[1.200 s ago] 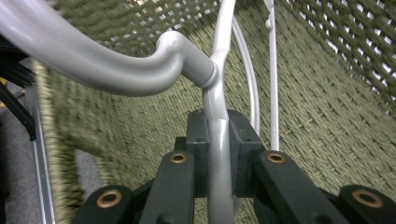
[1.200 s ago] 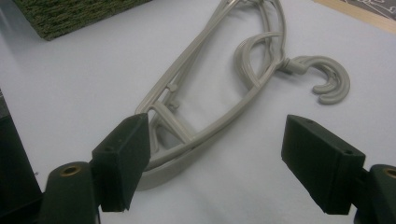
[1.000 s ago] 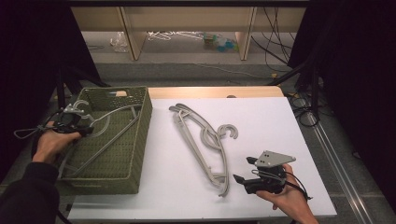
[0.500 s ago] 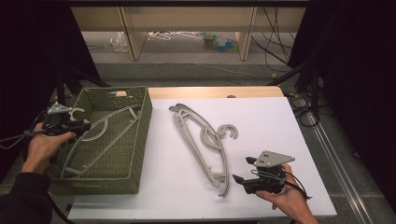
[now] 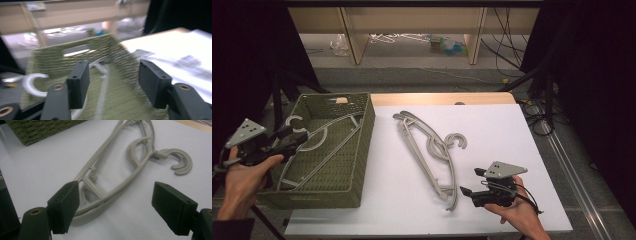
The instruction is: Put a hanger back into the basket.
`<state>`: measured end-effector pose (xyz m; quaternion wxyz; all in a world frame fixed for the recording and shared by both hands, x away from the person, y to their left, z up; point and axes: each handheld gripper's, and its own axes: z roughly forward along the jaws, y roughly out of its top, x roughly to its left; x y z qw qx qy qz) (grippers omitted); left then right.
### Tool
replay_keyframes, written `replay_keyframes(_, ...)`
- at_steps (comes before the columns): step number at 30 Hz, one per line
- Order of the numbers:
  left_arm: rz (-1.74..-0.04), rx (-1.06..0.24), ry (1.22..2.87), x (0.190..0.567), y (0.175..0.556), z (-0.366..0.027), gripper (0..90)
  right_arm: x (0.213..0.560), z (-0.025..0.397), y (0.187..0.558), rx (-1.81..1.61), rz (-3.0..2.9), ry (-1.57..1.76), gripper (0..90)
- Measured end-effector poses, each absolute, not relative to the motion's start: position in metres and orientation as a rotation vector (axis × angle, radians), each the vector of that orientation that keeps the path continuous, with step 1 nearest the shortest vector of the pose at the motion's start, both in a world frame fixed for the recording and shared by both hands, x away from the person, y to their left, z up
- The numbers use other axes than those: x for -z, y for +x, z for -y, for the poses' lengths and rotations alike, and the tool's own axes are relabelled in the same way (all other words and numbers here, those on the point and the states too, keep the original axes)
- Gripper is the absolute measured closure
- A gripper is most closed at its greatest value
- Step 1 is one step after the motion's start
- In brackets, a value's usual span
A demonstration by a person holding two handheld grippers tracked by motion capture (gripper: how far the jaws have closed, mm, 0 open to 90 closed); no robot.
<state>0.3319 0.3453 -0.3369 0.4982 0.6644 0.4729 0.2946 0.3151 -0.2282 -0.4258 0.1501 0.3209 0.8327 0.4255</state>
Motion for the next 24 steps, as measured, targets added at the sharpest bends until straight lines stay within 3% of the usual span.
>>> replay_keyframes(3,-1.096,-0.662,1.563,0.339,0.316,-0.324,38.6,0.426,0.229,0.316,-1.226,-2.388,0.913,22.9)
replay_keyframes(13,-0.893,-0.518,1.67,0.367,0.288,-0.236,31.5,0.43,0.229,0.317,-1.256,-2.393,0.944,22.7)
replay_keyframes(24,-0.797,-0.413,1.735,0.395,0.275,-0.187,19.8,0.431,0.228,0.316,-1.256,-2.387,0.951,21.8)
